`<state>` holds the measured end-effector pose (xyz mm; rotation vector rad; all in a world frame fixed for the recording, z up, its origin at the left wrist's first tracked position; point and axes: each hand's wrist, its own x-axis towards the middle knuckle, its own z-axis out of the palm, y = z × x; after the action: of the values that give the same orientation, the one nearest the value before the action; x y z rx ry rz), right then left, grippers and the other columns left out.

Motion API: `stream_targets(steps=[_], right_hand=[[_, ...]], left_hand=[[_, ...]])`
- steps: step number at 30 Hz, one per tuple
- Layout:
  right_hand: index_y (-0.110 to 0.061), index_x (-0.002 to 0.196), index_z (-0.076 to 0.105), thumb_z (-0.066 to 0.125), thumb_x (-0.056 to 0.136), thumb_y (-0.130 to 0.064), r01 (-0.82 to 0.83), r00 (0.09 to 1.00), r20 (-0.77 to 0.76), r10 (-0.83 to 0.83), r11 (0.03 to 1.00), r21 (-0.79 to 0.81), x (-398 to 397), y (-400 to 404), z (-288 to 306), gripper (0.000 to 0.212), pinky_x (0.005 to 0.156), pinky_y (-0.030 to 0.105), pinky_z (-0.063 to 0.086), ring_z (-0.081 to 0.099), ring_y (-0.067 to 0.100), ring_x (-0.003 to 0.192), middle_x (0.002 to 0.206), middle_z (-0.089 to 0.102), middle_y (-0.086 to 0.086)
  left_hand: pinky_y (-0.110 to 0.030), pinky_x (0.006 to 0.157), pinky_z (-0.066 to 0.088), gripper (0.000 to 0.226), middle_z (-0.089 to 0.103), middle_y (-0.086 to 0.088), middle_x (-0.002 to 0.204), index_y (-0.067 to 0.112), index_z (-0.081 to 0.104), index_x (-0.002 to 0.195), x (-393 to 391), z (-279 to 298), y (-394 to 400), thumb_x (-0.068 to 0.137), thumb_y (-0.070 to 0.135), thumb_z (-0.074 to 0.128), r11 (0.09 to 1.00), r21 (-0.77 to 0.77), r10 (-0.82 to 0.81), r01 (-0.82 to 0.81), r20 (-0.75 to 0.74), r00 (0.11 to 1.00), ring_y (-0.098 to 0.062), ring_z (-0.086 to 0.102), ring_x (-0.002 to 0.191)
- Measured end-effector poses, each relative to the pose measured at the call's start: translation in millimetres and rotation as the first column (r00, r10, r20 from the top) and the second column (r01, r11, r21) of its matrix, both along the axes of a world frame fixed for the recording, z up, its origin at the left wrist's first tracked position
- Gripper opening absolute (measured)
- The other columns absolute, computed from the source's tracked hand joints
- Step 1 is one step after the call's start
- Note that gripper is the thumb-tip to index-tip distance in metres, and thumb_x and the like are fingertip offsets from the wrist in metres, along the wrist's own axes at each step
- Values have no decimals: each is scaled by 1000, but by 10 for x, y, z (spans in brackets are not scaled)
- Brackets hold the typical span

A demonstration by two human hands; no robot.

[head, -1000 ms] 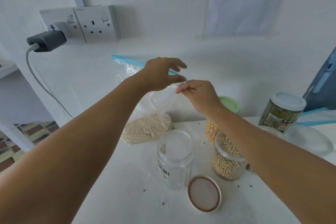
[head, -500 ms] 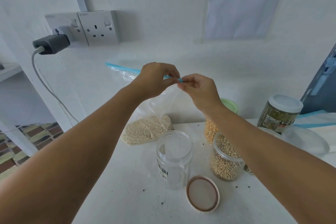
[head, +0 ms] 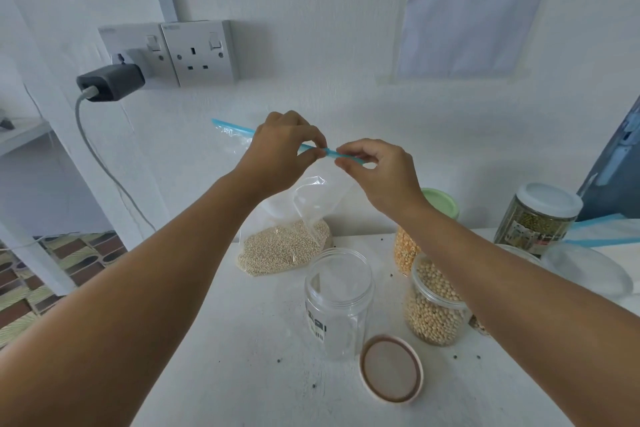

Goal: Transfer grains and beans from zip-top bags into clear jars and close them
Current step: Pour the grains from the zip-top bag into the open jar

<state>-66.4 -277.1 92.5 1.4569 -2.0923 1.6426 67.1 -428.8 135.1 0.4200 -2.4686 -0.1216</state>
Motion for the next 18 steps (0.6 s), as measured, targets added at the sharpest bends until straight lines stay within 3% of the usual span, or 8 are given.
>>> stream_targets(steps=[4,9,18], right_hand=[[-19,104,81,76,95,-21,35,997,-61,-35,999,-1,9,-21,20,11,73,5,48,65,-1,83,92,73,-15],[-22,101,80,75,95,-21,80,993,-85,-78,997,17,-18,-9,-15,8,71,7,47,65,3,82,93,73,-13],[-23,113,73,74,96,-25,52,980,-197,-18,985,165,83,-40,66,18,83,32,58,64,12,95,104,72,-9]], left_hand=[[-32,95,32,20,68,1,122,28,77,115,26,-12,7,100,38,68,1000,11,-10,10,7,1000,-20,50,117],[-35,96,36,20,65,-2,118,26,77,115,131,-16,-15,100,35,68,1000,9,7,-7,-20,1000,-22,49,116],[-34,99,31,22,61,-3,125,24,78,117,226,-32,-4,99,33,70,999,11,41,-41,-25,999,-24,44,122]])
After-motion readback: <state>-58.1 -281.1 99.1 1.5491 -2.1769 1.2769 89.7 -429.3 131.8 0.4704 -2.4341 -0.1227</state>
